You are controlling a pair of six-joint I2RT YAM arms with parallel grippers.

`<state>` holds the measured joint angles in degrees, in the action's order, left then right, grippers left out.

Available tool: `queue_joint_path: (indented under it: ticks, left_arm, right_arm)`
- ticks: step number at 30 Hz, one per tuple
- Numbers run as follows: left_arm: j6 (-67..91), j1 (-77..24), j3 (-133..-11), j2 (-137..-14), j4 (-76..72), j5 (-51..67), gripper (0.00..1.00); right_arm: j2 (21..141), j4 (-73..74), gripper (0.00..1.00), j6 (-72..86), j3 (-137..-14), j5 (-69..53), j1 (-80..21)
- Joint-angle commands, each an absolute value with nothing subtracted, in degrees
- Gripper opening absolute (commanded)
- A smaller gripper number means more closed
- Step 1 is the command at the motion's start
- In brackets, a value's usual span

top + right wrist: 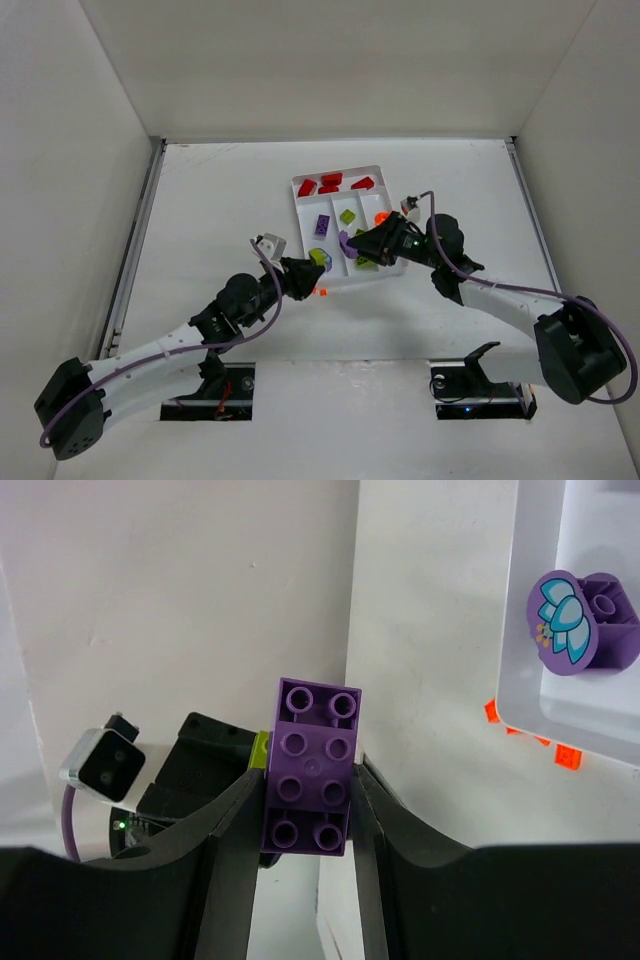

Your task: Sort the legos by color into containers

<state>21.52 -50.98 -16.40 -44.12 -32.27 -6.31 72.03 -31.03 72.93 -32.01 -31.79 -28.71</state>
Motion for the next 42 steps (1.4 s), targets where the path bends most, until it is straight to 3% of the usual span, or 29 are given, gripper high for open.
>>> queue_joint_path:
  ticks: [1,17,29,35,39,42]
  left_arm:
    - [22.3,-50.5,-15.7,-42.6,-34.1,-7.4,0.11]
    - [28.8,-48.6,-20.8,-45.3,-25.3,-15.4,0.12]
    - [31.0,-46.3,-21.0,-45.7,-22.2,-14.4,0.12]
    - [31.2,-46.4,-21.6,-46.1,-22.0,-14.0,0.13]
    - [31.5,-47.1,-23.0,-47.1,-21.3,-14.0,0.13]
    - [31.8,-47.3,-24.5,-48.9,-20.7,-14.0,0.13]
  right_arm:
    - [72.5,-31.9,0.22,70.1,-33.9,-31.4,-28.4]
    - [89.1,-8.5,0.24,46.8,-50.8,-8.4,-37.0]
    - [98.4,-0.8,0.30,40.7,-60.1,-0.8,-38.5]
    - [98.6,-1.0,0.51,39.7,-61.2,0.3,-38.7]
    - [96.2,-1.6,0.59,39.6,-60.7,-0.2,-38.8]
    - [92.7,-1.7,0.59,39.2,-59.2,0.1,-38.8]
